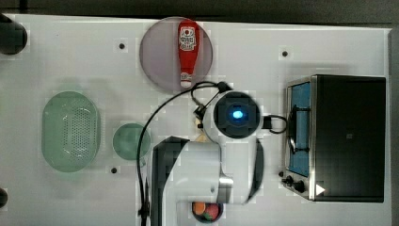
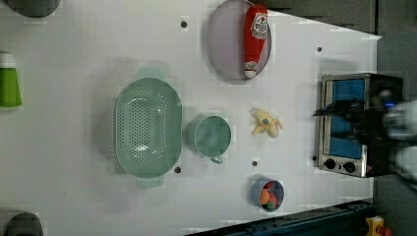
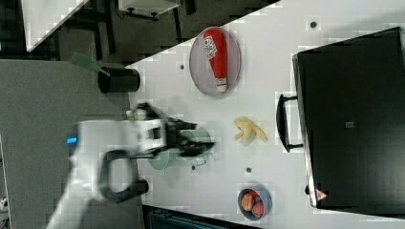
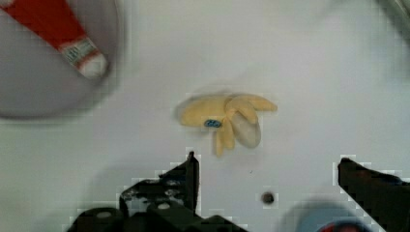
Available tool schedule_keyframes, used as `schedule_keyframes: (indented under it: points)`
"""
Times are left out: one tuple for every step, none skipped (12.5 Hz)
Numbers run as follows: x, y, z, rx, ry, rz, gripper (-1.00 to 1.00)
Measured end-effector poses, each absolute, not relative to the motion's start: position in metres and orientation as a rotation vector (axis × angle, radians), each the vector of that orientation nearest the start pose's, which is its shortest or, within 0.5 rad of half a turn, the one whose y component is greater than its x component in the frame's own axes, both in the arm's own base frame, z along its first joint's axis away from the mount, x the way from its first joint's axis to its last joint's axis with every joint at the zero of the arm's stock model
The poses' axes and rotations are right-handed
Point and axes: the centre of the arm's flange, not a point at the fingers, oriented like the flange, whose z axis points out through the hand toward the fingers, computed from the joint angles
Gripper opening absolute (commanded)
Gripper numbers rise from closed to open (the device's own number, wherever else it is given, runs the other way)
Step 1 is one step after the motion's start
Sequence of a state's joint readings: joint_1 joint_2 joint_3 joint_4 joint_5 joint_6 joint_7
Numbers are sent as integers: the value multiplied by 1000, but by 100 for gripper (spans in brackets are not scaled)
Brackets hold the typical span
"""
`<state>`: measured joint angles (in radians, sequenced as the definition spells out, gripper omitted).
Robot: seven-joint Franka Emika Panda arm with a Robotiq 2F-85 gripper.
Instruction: Pick Banana and place it in mug.
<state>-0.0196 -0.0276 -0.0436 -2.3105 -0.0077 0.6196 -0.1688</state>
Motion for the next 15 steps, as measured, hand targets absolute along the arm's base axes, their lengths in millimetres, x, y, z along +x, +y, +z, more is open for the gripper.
schedule_keyframes:
  points:
    - [493, -29, 305, -3029, 959, 191, 100]
    - [491, -27, 268, -3065, 850, 240, 100]
    - [487, -26, 240, -3095, 727, 264, 100]
    - [479, -25, 218, -3110, 610, 304, 100]
    - [474, -23, 201, -3121, 482, 332, 100]
    - [478, -21, 191, -3129, 383, 290, 100]
    - [484, -21, 180, -3133, 331, 246, 100]
    - [489, -23, 169, -3137, 296, 238, 100]
    - [490, -26, 158, -3143, 272, 237, 100]
    - [484, -27, 147, -3144, 242, 261, 100]
    - [476, -28, 140, -3143, 213, 292, 100]
    - [472, -28, 138, -3151, 201, 281, 100]
    - [474, -28, 136, -3163, 177, 246, 93]
    - [475, -25, 135, -3161, 162, 247, 69]
    - [477, -22, 136, -3158, 147, 226, 43]
